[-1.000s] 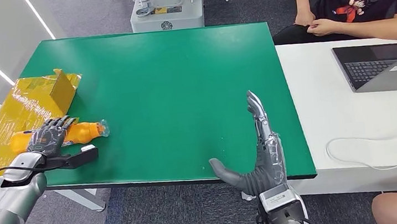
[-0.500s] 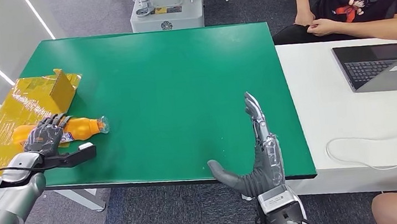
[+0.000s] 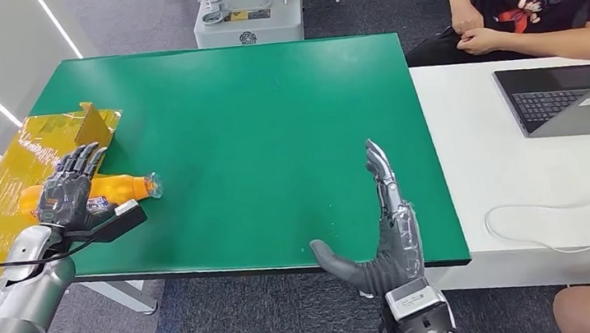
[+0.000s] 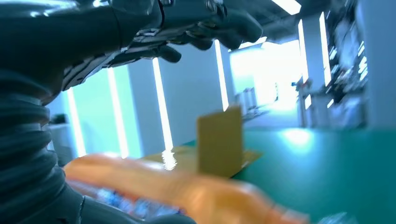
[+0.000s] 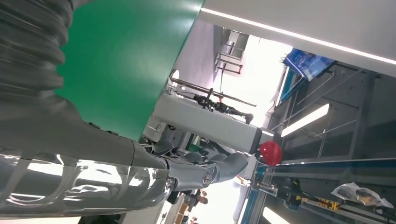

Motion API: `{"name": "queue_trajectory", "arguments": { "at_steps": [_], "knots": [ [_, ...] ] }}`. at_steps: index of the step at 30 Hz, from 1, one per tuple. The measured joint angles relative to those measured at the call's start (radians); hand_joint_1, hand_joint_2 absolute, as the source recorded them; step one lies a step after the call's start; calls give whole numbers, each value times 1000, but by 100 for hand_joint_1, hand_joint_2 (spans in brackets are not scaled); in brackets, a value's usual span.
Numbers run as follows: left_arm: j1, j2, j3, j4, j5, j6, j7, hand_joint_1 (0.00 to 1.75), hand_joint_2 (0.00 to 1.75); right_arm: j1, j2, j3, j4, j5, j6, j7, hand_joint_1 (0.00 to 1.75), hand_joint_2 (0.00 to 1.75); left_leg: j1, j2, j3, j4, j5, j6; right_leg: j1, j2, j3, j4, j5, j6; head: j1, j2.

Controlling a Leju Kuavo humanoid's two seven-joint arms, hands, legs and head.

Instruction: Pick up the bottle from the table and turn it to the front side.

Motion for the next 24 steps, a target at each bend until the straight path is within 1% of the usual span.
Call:
{"name": "queue_trajectory", "arguments": {
  "at_steps": [3, 6, 8, 10, 11, 12, 14, 16, 19, 21, 23, 24],
  "knots": [
    [10, -28, 8, -142, 178, -40, -24, 0, 175, 2, 0, 0, 2, -8, -10, -14, 0, 175, 0, -1, 0, 0, 0, 0, 0, -1, 1, 0, 0, 0, 0, 0],
    [17, -82, 15, -313, 424, -154, -4, 0, 175, 2, 0, 0, 7, -26, -33, -36, 0, 175, -1, -2, 0, 0, 0, 0, -1, -1, 2, 0, 0, 0, 0, 0],
    [31, -131, 18, -422, 636, -262, 40, 0, 175, 2, 0, 0, 13, -45, -52, -52, 0, 175, -1, -2, 0, 0, 0, 0, -1, -1, 2, 0, 1, 1, 0, 0],
    [59, -185, 14, -521, 889, -387, 106, 0, 175, 1, 0, 0, 20, -67, -72, -71, 0, 175, -2, -1, 0, 0, 0, 0, -2, -1, 2, -1, 1, 1, 0, 0],
    [81, -212, 7, -567, 1005, -436, 132, 0, 175, 1, 0, 0, 23, -77, -81, -79, 0, 175, -2, -1, 0, 0, 0, 0, -2, -1, 2, -1, 1, 1, 0, 0],
    [104, -236, -5, -608, 1086, -460, 148, 0, 175, 1, 0, 1, 26, -83, -87, -85, 0, 175, -2, -1, 0, 0, 0, 0, -2, -1, 2, -1, 1, 1, 0, 0],
    [143, -268, -36, -672, 1172, -470, 153, 0, 175, 1, 0, 1, 30, -88, -94, -90, 0, 175, -2, 0, 0, 0, 0, 0, -2, 0, 2, -1, 1, 1, 0, 0],
    [165, -285, -58, -716, 1231, -485, 152, 0, 175, 2, 0, 2, 34, -92, -99, -93, 0, 175, -2, 0, 0, 0, 0, 0, -2, 0, 2, -1, 1, 1, 0, 0],
    [213, -325, -86, -774, 1320, -555, 153, 0, 175, 6, 0, 2, 34, -92, -108, -85, 0, 175, -2, -1, 0, 0, 0, 0, -2, -1, 2, -1, 0, 2, 0, 0],
    [260, -366, -108, -815, 1329, -580, 148, 0, 175, 13, 1, 1, 28, -84, -102, -54, 0, 175, -2, -1, 0, 0, -1, 0, -2, -1, 2, -1, 0, 2, 0, 0],
    [305, -408, -125, -852, 1296, -564, 136, 0, 175, 24, 1, 0, 19, -84, -87, -23, 0, 175, -2, 0, 0, 0, -1, 0, -2, 0, 2, -1, 0, 2, 0, 0],
    [315, -418, -128, -861, 1285, -556, 132, 0, 175, 27, 2, 0, 16, -85, -83, -17, 0, 175, -2, 0, 0, 0, -2, 0, -2, 0, 2, -1, 0, 2, 0, 0]
  ]
}}
